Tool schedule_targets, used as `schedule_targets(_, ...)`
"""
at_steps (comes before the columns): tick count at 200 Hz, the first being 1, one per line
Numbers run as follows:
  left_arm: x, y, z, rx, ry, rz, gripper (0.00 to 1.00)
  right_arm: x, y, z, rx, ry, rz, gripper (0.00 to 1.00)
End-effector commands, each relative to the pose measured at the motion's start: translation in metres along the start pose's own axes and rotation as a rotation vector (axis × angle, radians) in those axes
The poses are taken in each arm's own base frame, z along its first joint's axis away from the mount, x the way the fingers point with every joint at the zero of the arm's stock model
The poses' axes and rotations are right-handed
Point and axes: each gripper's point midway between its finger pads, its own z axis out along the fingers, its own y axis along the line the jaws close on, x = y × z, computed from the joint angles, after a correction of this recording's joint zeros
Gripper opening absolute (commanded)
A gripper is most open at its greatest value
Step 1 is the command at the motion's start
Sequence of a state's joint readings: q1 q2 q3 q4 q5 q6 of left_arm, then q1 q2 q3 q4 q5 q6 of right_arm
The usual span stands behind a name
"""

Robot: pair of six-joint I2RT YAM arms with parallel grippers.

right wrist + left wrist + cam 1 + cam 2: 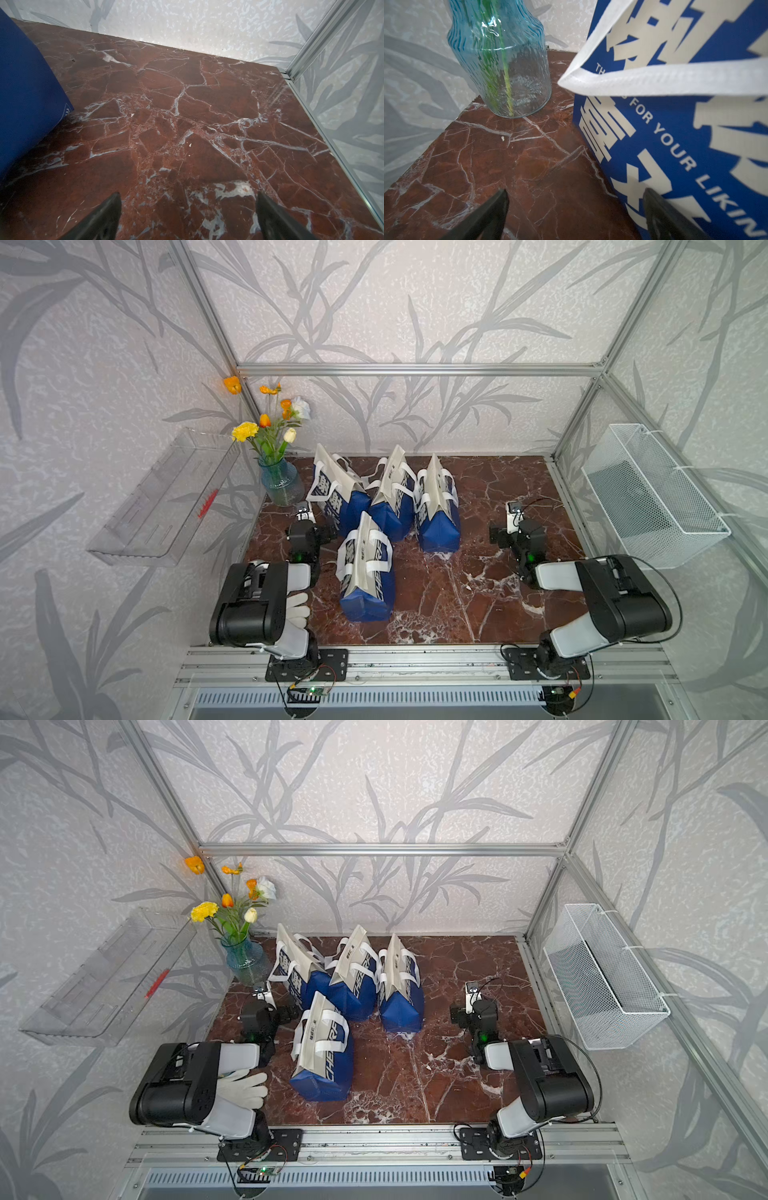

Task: Open the takeout bag
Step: Adjust the takeout bag at the center of the board.

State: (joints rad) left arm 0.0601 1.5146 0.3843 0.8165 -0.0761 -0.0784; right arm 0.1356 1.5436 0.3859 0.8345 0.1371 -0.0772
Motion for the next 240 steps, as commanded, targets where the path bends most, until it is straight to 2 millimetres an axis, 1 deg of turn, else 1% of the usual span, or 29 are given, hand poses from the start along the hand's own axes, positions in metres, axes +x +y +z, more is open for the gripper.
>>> schedule_targets(1,-0.006,-0.002,0.002,0.004,-0.015,0.011,1.0,-0.012,0.0,0.002,-0.012,-0.024,0.012,0.99)
schedule_targets(130,-0.006,-0.002,0.003,0.004,-0.014,0.011,1.0,-0.012,0.0,0.002,-0.012,-0.024,0.014,0.99)
schedule_targets(186,-0.006,-0.002,0.002,0.006,-0.012,0.009,1.0,-0.012,0.0,0.003,-0.047,-0.021,0.029,1.0)
schedule_targets(207,-0.006,-0.002,0.002,0.005,-0.013,0.01,1.0,-0.012,0.0,0.002,-0.05,-0.02,0.022,0.94)
schedule_targets(219,-0.007,-0.003,0.002,0.007,-0.017,0.011,1.0,-0.026,-0.008,-0.003,0.003,-0.077,0.032,0.94)
schedule_targets(224,-0.008,-0.002,0.001,0.004,-0.022,0.009,1.0,-0.028,-0.012,-0.006,0.026,-0.075,0.04,0.94)
schedule_targets(232,-0.015,0.001,-0.003,-0.011,-0.046,0.003,1.0,-0.032,-0.019,-0.013,0.055,-0.07,0.056,0.94)
schedule_targets(237,-0.02,0.003,-0.008,-0.022,-0.063,-0.003,1.0,-0.038,-0.018,-0.018,0.048,-0.08,0.056,0.94)
schedule_targets(240,-0.024,0.005,-0.011,-0.031,-0.075,-0.007,1.0,-0.035,-0.015,-0.021,0.029,-0.059,0.049,0.94)
